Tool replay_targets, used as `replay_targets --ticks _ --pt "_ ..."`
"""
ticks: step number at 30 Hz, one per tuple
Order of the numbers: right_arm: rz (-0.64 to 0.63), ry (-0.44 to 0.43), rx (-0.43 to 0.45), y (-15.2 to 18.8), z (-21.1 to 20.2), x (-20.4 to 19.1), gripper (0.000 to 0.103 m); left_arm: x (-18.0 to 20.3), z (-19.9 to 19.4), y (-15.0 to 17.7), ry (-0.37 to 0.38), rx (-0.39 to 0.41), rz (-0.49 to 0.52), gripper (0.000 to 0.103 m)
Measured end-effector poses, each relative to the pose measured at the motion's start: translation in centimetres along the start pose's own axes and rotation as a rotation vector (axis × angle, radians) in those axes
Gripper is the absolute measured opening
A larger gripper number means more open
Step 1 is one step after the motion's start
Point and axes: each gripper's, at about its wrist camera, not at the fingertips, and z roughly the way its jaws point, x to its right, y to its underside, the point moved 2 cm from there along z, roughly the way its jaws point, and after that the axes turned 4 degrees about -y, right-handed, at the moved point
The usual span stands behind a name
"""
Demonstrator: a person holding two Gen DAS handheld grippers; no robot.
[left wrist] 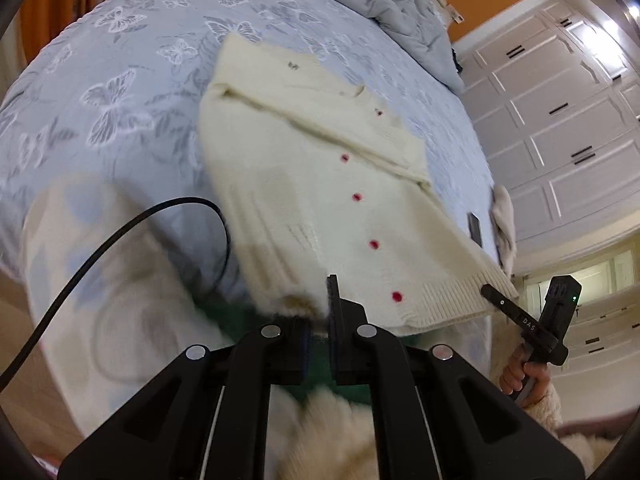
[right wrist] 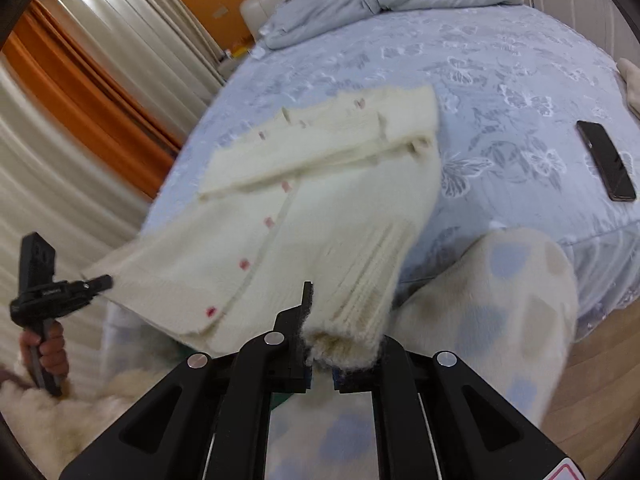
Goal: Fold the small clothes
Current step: 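Grasp the hem corner with the left gripper while the right gripper grasps the other corner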
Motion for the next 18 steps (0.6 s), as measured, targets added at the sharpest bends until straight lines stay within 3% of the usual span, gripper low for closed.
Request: replay_targets --ticks 3,8,11,13,15,18 --pt "0.001 -0.051 0.110 -2.5 -2.9 -1.5 0.006 1.6 -2.6 -0.6 0.041 0.053 -0.021 0.005" --pt "0.045 -0.124 0.287 -13.1 -1.5 0.2 0.006 4.7 -4.1 -9.8 0.043 0.246 0.085 0.006" --pt "0.134 -0.141 0.300 -18.9 3.3 3.2 0.006 4.7 -0.6 -16.9 -0.037 0.311 0.071 0.006" --pt "0.237 -0.142 0.254 -22.0 8.7 6.1 0.006 3.9 2.7 -20.8 -0.071 0.308 0.026 0.006" --pt "0.305 -0.122 0.216 -23.4 12.9 8.3 0.008 2.4 7.4 -24.6 -0.129 0.290 -0.023 0.006" --pt "0.393 -0.058 0.169 -24.1 18.6 11.2 0.015 0.1 14.4 -27.5 -0.253 0.238 -0.043 0.007"
